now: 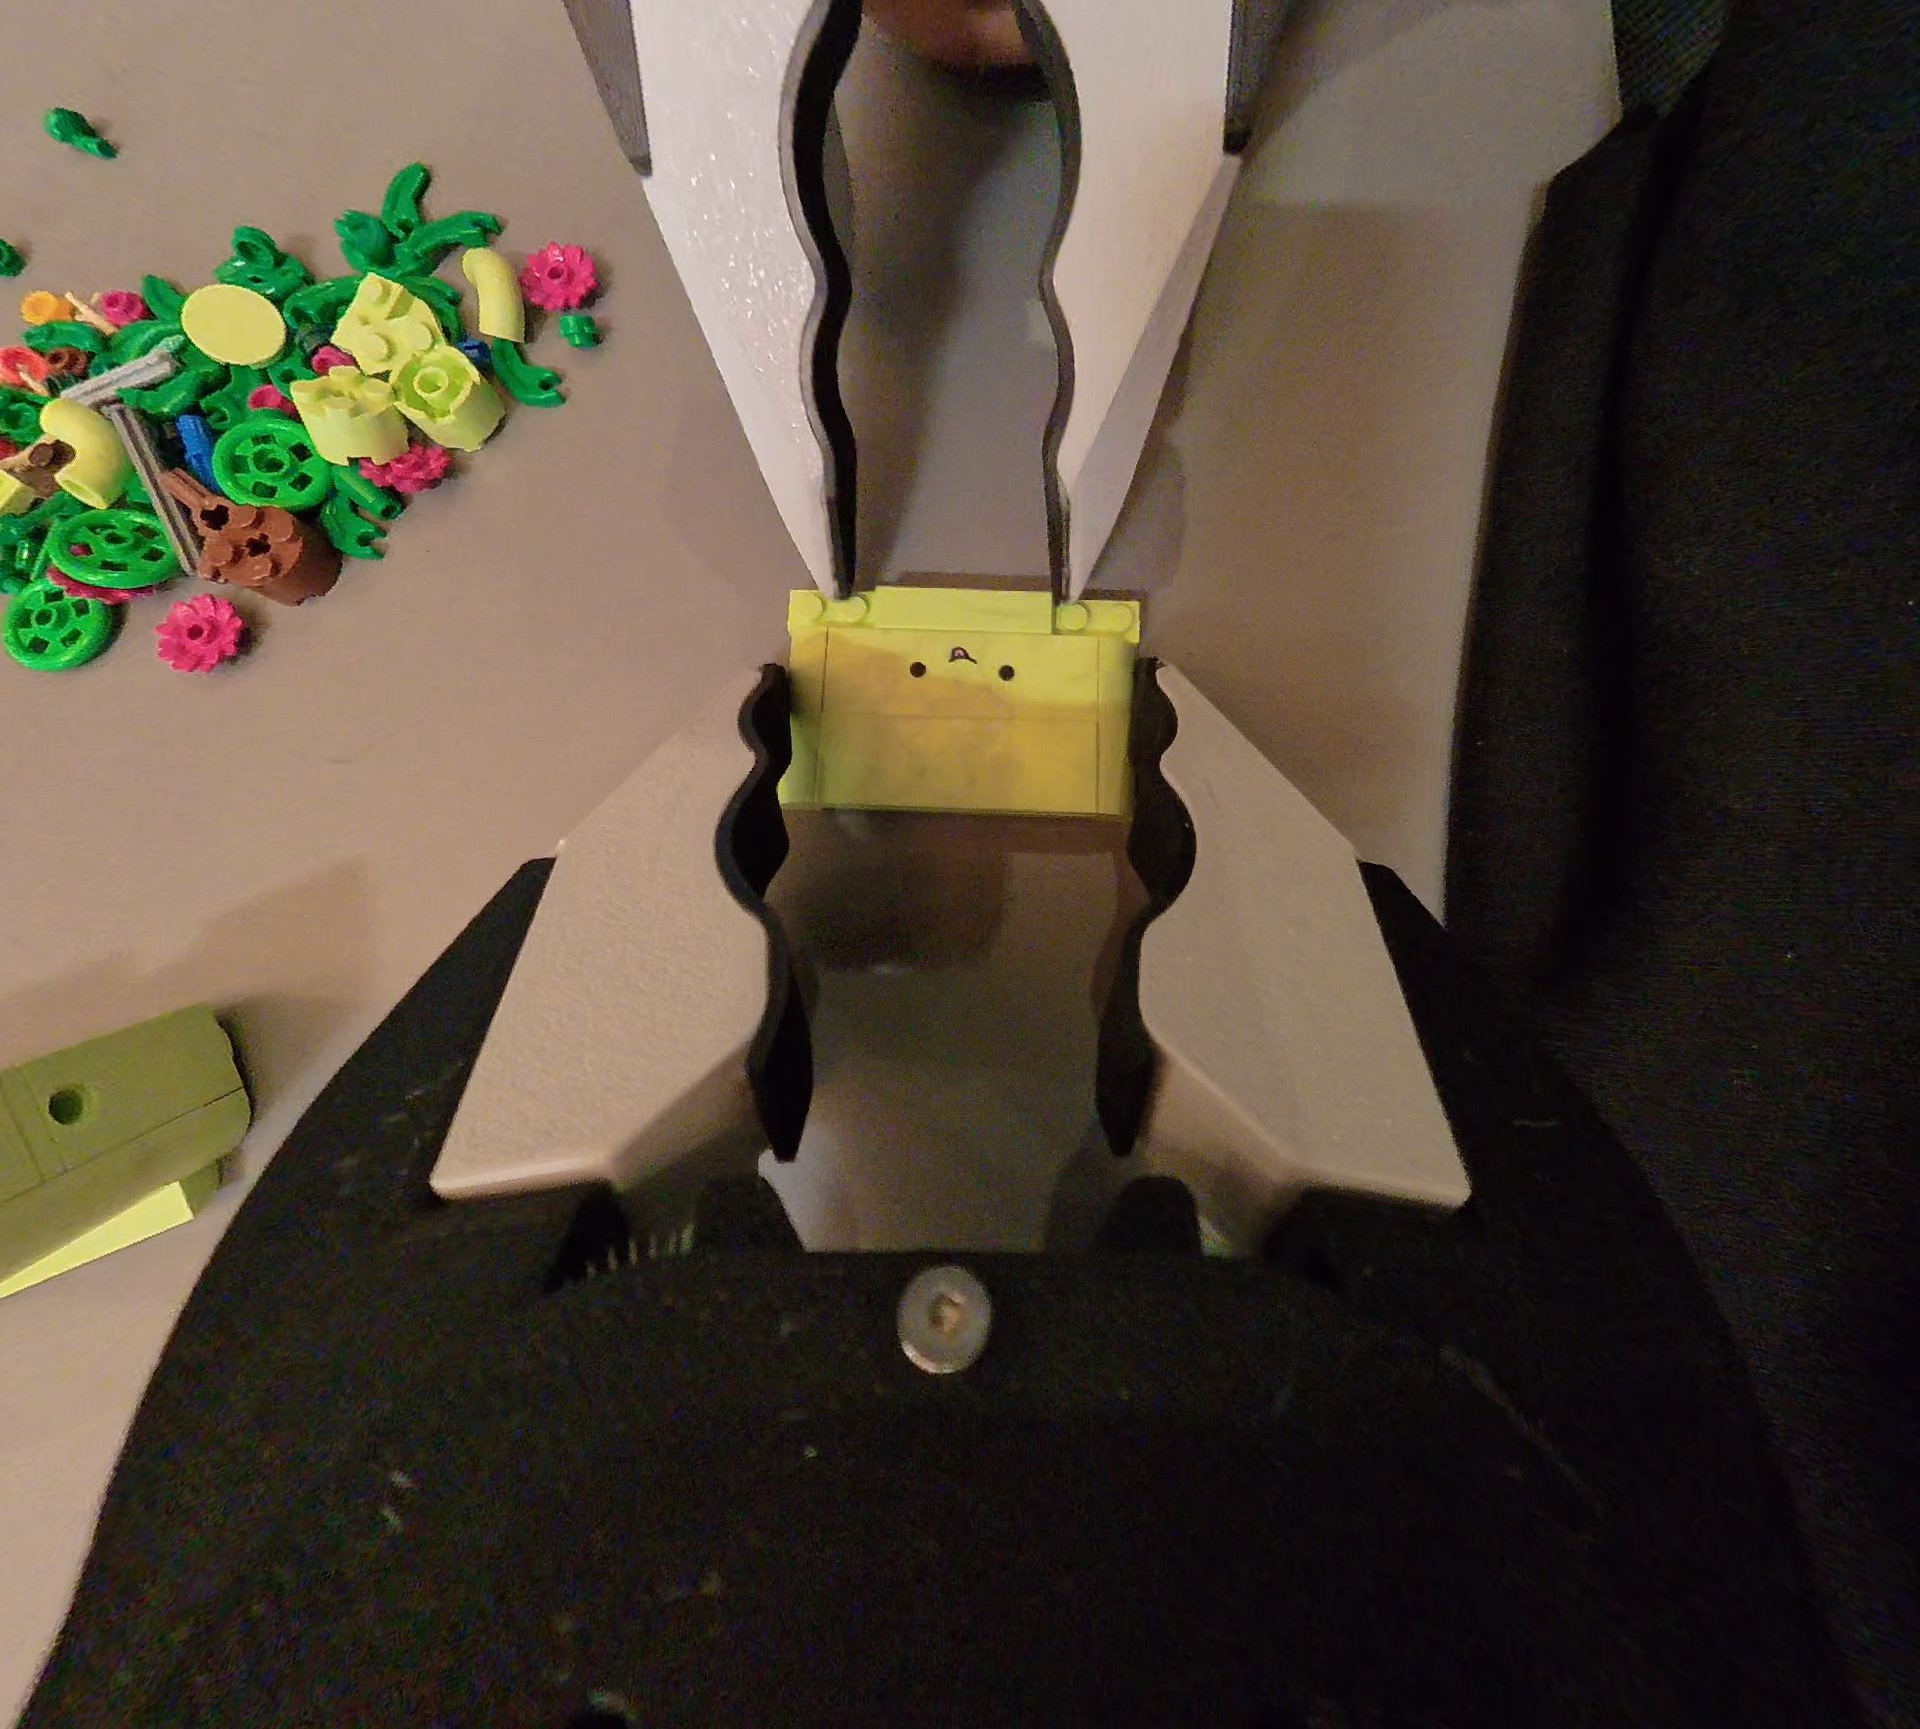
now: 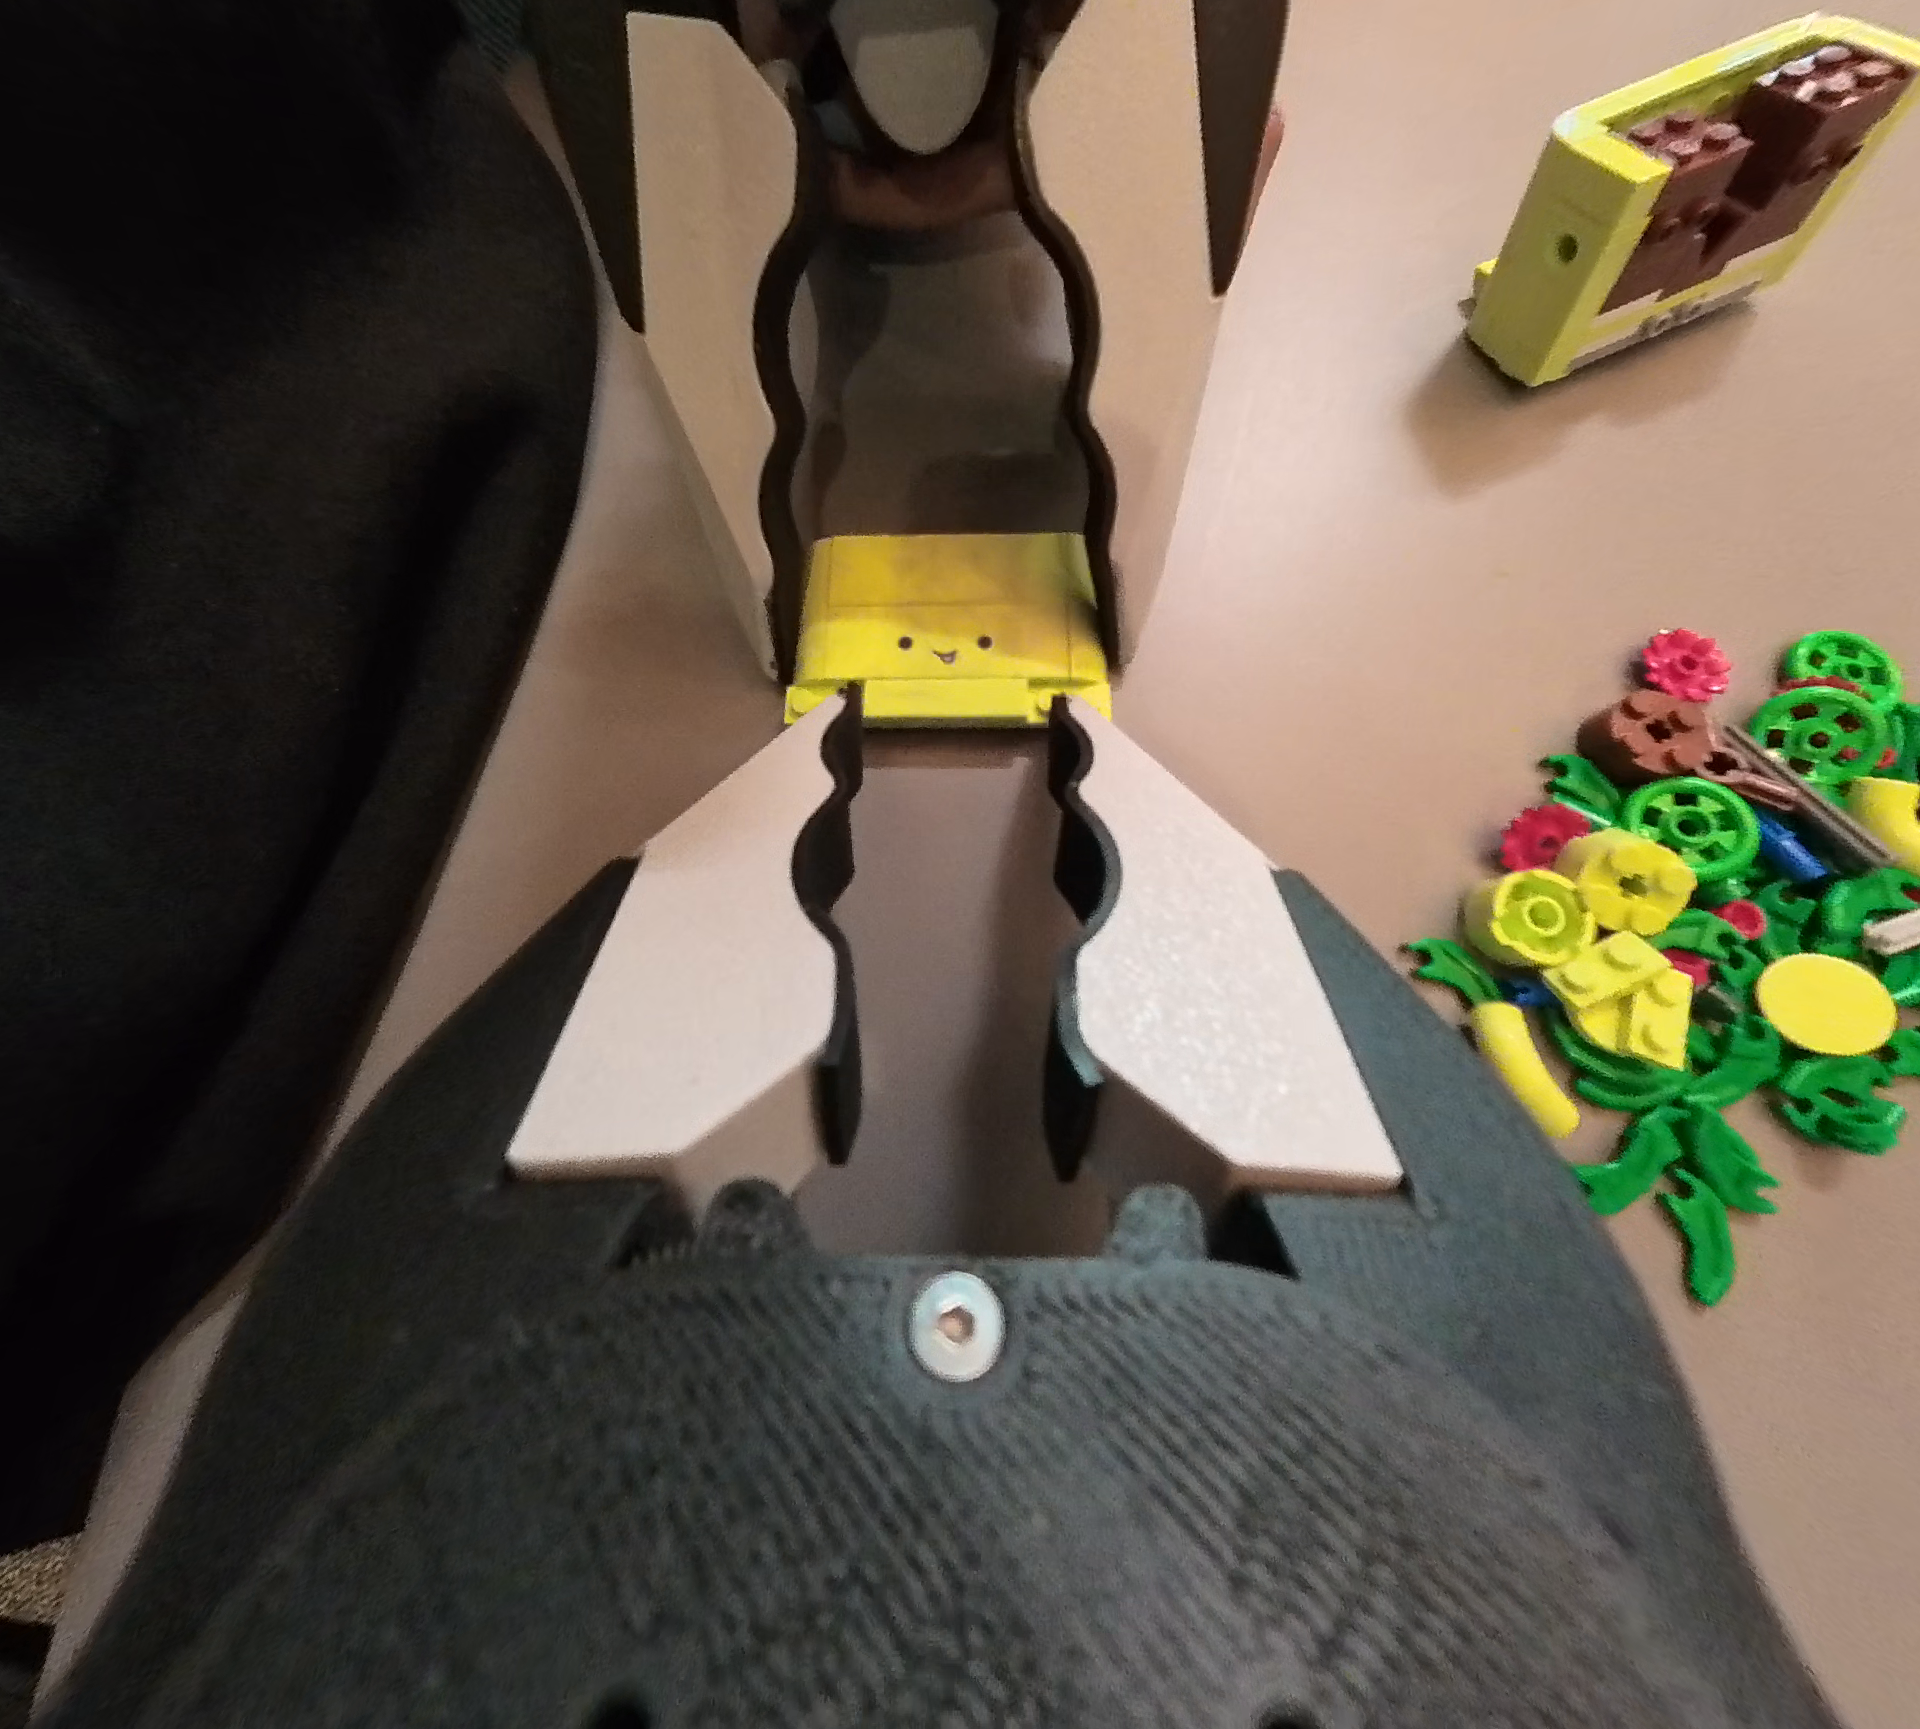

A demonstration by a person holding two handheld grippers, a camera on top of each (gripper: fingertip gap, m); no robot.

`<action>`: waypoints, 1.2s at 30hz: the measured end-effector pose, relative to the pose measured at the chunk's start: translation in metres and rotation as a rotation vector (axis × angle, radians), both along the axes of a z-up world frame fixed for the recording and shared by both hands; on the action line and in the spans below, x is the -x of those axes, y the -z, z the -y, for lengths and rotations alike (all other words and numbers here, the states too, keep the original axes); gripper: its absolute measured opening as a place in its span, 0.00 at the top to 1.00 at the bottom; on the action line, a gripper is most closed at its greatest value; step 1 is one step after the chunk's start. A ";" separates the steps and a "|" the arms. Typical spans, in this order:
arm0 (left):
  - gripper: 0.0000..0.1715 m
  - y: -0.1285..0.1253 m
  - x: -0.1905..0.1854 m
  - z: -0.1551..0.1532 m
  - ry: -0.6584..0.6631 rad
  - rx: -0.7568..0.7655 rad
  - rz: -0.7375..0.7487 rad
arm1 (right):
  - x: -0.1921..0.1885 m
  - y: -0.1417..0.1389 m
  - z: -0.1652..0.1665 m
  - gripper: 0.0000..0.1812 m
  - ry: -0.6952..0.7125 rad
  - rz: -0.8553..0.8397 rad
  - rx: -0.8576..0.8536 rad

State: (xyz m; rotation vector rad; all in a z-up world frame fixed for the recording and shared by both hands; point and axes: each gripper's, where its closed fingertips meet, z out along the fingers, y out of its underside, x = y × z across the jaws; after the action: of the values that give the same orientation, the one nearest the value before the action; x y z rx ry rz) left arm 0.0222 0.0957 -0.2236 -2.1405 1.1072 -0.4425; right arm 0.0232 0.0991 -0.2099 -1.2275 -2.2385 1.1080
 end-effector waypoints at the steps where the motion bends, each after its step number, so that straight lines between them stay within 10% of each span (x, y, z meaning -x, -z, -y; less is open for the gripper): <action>1: 0.62 0.000 0.000 0.000 0.000 0.000 0.000 | 0.000 0.000 0.000 0.81 0.002 0.000 -0.011; 32: 0.62 -0.001 0.000 0.000 -0.002 0.011 0.013 | 0.001 0.001 0.001 0.85 -0.007 0.036 0.005; 33: 0.62 -0.001 -0.001 0.001 0.002 0.014 0.014 | 0.002 0.000 -0.003 0.99 0.010 0.024 0.027; 36: 0.62 0.000 -0.005 0.005 0.023 0.012 0.011 | 0.004 -0.025 -0.003 1.00 -0.001 -0.064 0.144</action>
State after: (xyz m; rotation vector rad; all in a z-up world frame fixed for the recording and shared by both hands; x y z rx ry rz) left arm 0.0275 0.0912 -0.2232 -2.1349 1.1260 -0.4721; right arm 0.0192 0.1026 -0.1853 -1.2273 -2.1441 1.3096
